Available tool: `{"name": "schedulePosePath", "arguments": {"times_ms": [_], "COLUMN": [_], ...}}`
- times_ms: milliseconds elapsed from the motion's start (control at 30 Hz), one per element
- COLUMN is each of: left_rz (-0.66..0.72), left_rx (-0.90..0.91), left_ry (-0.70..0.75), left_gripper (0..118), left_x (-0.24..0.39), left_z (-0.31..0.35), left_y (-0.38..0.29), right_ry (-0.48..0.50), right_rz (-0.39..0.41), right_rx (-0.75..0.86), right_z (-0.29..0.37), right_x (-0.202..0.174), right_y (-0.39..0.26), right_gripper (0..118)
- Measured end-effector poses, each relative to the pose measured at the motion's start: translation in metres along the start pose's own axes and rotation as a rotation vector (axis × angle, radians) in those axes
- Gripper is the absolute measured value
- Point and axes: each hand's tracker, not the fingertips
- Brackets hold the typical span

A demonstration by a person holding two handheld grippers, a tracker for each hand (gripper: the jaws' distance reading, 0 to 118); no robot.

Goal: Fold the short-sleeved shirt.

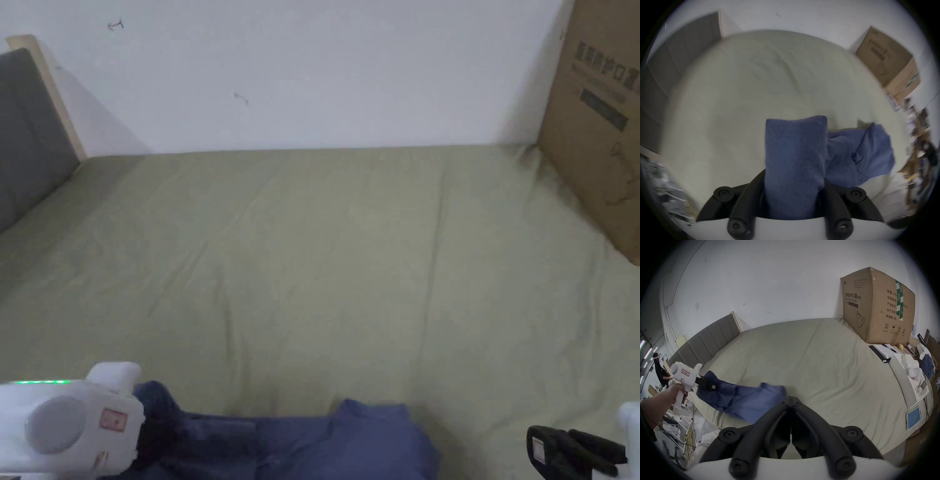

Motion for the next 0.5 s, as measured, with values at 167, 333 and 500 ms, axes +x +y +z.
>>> {"name": "schedulePosePath", "arguments": {"times_ms": [167, 333, 500], "left_rz": [0.014, 0.173, 0.277], "left_rx": [-0.026, -0.187, -0.240], "left_ry": [-0.168, -0.467, -0.636], "left_gripper": [8, 10, 86], "left_x": [0.058, 0.137, 0.187], "left_z": [0.012, -0.028, -0.072], "left_y": [0.010, 0.026, 0.033], "right_ry": [-0.004, -0.032, -0.071], "right_rz": [-0.036, -0.095, -0.168], "right_rx": [0.009, 0.043, 0.064], "right_z": [0.016, 0.034, 0.043], "right_x": [0.021, 0.044, 0.063], "right_y": [-0.012, -0.018, -0.015], "right_gripper": [0, 0, 0]}}
